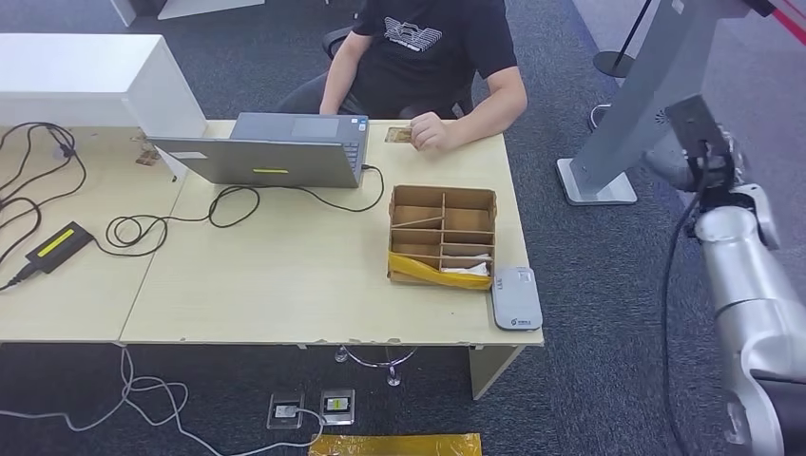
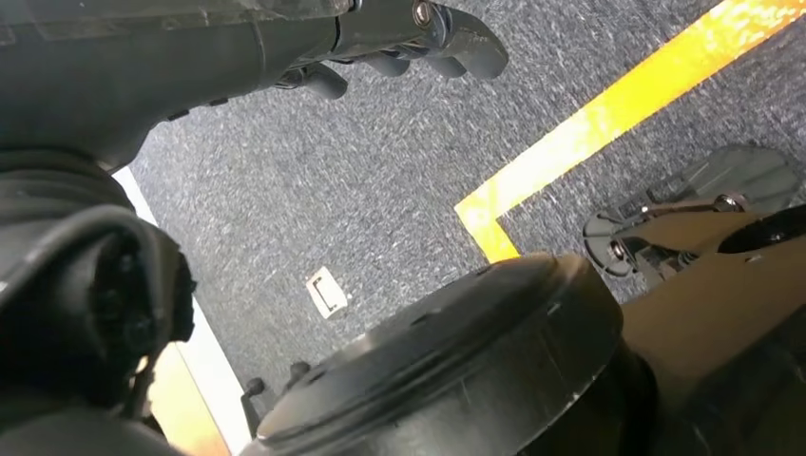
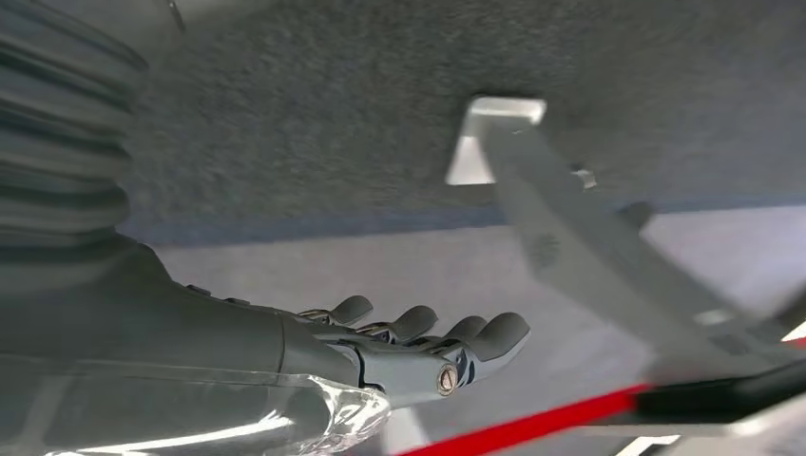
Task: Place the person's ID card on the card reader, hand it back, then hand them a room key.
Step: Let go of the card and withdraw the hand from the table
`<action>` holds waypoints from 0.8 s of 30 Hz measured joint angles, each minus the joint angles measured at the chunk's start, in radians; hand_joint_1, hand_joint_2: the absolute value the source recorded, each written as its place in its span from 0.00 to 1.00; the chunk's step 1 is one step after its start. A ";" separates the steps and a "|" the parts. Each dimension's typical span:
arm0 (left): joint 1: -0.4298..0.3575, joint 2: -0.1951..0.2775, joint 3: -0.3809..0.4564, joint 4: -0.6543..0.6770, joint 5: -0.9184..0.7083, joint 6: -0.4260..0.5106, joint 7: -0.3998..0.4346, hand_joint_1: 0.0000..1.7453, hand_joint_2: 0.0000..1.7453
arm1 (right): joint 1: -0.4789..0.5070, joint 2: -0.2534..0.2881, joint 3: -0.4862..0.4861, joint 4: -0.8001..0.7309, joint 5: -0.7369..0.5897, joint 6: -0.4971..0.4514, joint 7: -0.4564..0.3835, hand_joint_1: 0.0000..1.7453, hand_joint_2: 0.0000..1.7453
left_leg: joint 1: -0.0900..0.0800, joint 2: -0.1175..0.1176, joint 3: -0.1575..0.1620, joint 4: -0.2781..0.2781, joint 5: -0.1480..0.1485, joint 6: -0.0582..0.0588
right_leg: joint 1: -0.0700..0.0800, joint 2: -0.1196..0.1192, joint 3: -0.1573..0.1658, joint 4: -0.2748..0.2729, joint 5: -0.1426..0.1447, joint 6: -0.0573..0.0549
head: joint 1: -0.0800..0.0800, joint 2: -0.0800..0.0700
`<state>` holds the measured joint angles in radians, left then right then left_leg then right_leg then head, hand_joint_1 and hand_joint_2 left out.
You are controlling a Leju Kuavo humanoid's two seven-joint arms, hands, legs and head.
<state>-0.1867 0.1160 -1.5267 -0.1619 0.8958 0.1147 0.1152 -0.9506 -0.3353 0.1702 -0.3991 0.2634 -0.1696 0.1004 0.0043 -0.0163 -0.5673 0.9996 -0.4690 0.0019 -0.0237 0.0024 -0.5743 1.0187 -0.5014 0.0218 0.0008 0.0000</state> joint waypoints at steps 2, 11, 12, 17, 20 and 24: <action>0.000 -0.005 0.000 0.000 0.008 0.012 0.002 0.00 0.00 | 0.033 -0.057 -0.049 0.017 -0.032 -0.009 0.030 0.00 0.00 | 0.000 0.000 0.000 0.000 -0.001 0.001 | 0.000 0.000 0.001 -0.001 0.000 0.000 | 0.000 0.000; 0.000 -0.024 0.001 0.000 0.039 0.063 0.000 0.00 0.00 | 0.302 -0.228 -0.245 0.081 -0.202 -0.096 0.084 0.00 0.00 | 0.000 0.001 0.000 0.000 -0.004 0.003 | 0.001 0.000 0.001 -0.003 -0.001 0.001 | 0.000 0.000; 0.000 -0.026 0.001 0.000 0.042 0.070 -0.004 0.00 0.00 | 0.333 -0.238 -0.267 0.086 -0.225 -0.106 0.085 0.00 0.00 | 0.000 0.001 0.000 0.000 -0.005 0.003 | 0.001 0.000 0.001 -0.003 -0.001 0.001 | 0.000 0.000; 0.001 -0.030 0.014 0.000 0.097 0.110 -0.038 0.00 0.00 | 0.512 -0.268 -0.391 0.111 -0.338 -0.143 0.029 0.00 0.00 | 0.001 0.000 0.000 0.000 -0.005 0.003 | 0.002 -0.002 0.002 -0.003 -0.003 0.001 | 0.000 0.000; 0.003 -0.030 0.045 0.000 0.176 0.130 -0.053 0.00 0.00 | 0.624 -0.266 -0.454 0.128 -0.357 -0.135 -0.019 0.00 0.00 | 0.001 0.000 0.000 -0.001 -0.006 0.002 | 0.002 -0.002 0.002 -0.003 -0.004 0.001 | 0.000 0.000; 0.010 -0.034 0.105 0.000 0.280 0.159 -0.078 0.00 0.00 | 0.738 -0.240 -0.526 0.151 -0.426 -0.116 -0.045 0.00 0.00 | 0.001 0.001 0.000 -0.001 -0.007 0.002 | 0.002 0.000 0.002 -0.003 -0.004 0.001 | 0.000 0.000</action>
<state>-0.1765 0.0817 -1.4219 -0.1624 1.1761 0.2737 0.0374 -0.2129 -0.5754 -0.3561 -0.2484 -0.1622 -0.2855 0.0552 0.0057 -0.0157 -0.5674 0.9985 -0.4758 0.0036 -0.0217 0.0020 -0.5720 1.0160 -0.5055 0.0229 0.0003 0.0000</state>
